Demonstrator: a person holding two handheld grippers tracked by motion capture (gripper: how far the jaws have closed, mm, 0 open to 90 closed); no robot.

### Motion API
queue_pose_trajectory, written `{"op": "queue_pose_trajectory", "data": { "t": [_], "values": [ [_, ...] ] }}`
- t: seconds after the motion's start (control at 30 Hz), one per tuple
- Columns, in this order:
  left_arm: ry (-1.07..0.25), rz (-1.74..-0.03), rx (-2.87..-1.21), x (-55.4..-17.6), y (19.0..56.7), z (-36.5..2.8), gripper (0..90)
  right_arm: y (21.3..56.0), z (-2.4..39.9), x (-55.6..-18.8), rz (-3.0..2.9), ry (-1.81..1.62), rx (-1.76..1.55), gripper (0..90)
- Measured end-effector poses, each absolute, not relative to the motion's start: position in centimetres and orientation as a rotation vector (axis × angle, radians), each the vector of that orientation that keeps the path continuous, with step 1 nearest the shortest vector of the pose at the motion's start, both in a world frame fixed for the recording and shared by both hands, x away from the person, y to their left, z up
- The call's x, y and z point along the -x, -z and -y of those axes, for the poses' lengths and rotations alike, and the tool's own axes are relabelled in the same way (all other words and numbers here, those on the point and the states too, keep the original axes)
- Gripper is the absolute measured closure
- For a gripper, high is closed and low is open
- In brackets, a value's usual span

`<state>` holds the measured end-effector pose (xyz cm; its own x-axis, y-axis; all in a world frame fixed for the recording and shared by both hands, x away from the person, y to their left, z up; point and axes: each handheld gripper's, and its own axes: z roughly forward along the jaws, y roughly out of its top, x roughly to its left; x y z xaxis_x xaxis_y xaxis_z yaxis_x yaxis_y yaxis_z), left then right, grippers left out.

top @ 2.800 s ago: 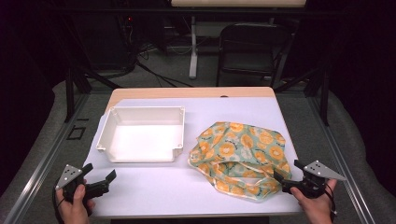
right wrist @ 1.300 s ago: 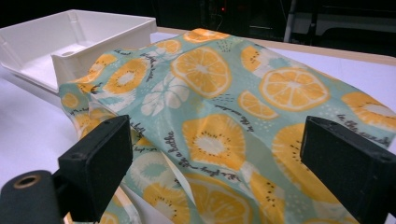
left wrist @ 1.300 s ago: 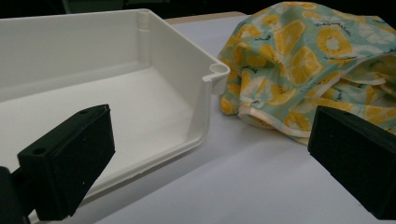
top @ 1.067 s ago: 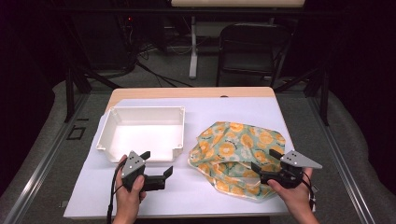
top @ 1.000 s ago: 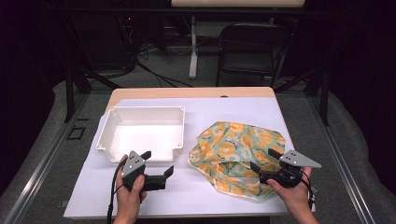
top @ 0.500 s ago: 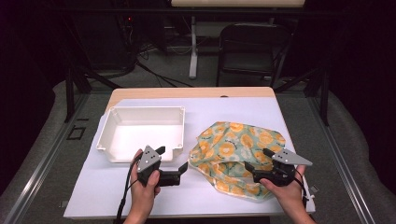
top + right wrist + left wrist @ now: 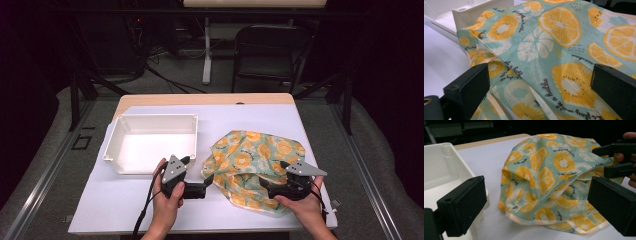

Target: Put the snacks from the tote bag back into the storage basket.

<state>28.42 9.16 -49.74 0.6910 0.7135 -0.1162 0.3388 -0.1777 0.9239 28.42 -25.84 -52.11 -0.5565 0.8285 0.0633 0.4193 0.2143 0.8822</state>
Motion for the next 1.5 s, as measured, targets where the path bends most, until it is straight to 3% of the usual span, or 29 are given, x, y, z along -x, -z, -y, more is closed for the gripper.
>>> {"op": "queue_pose_trajectory", "data": {
  "t": [0.3,0.47,0.5,0.57,0.6,0.63,0.67,0.7,0.73,0.77,0.83,0.87,1.37,1.47,1.5],
  "values": [
    [-0.413,-0.821,-1.809,-28.6,50.1,-7.2,2.8,52.7,25.7,-28.7,-2.079,-1.241,-1.143,1.2],
    [-0.420,-0.815,-1.842,-28.8,50.6,-6.0,3.1,52.9,25.5,-28.7,-2.063,-1.213,-1.144,6.6],
    [-0.419,-0.821,-1.852,-29.0,50.9,-5.5,3.5,52.9,25.6,-28.6,-2.051,-1.197,-1.141,17.3],
    [-0.414,-0.822,-1.854,-29.1,51.0,-5.3,3.7,52.9,25.7,-28.6,-2.039,-1.185,-1.140,29.4],
    [-0.402,-0.820,-1.871,-29.3,51.4,-4.8,3.8,52.9,25.8,-28.5,-2.044,-1.182,-1.137,41.4],
    [-0.402,-0.820,-1.871,-29.3,51.4,-4.8,3.9,52.9,25.8,-28.5,-2.044,-1.182,-1.137,41.4],
    [-0.404,-0.820,-1.877,-29.3,51.5,-4.5,4.0,52.9,26.0,-28.6,-2.040,-1.174,-1.155,57.3],
    [-0.412,-0.818,-1.883,-29.3,51.6,-4.3,4.0,52.9,26.0,-28.6,-2.040,-1.174,-1.155,57.3],
    [-0.423,-0.819,-1.893,-29.3,51.7,-4.0,4.5,52.9,26.4,-28.7,-2.024,-1.178,-1.180,71.4],
    [-0.430,-0.814,-1.902,-29.4,51.8,-3.9,4.5,52.9,26.4,-28.7,-2.024,-1.178,-1.180,71.4],
    [-0.438,-0.817,-1.909,-29.4,52.0,-3.5,4.8,52.6,26.9,-28.7,-2.012,-1.210,-1.192,86.7],
    [-0.445,-0.816,-1.914,-29.4,52.0,-3.4,4.9,52.4,27.1,-28.7,-2.003,-1.227,-1.192,88.8],
    [-0.486,-0.844,-1.924,-30.0,52.0,-1.2,6.3,46.7,27.8,-29.3,-1.916,-1.415,-1.112,90.0],
    [-0.489,-0.836,-1.923,-30.1,51.8,-1.0,8.5,45.7,27.7,-29.7,-1.903,-1.441,-1.105,90.0],
    [-0.489,-0.832,-1.914,-30.1,51.6,-1.1,17.8,45.3,27.5,-30.0,-1.897,-1.448,-1.104,90.0]
  ]
}}
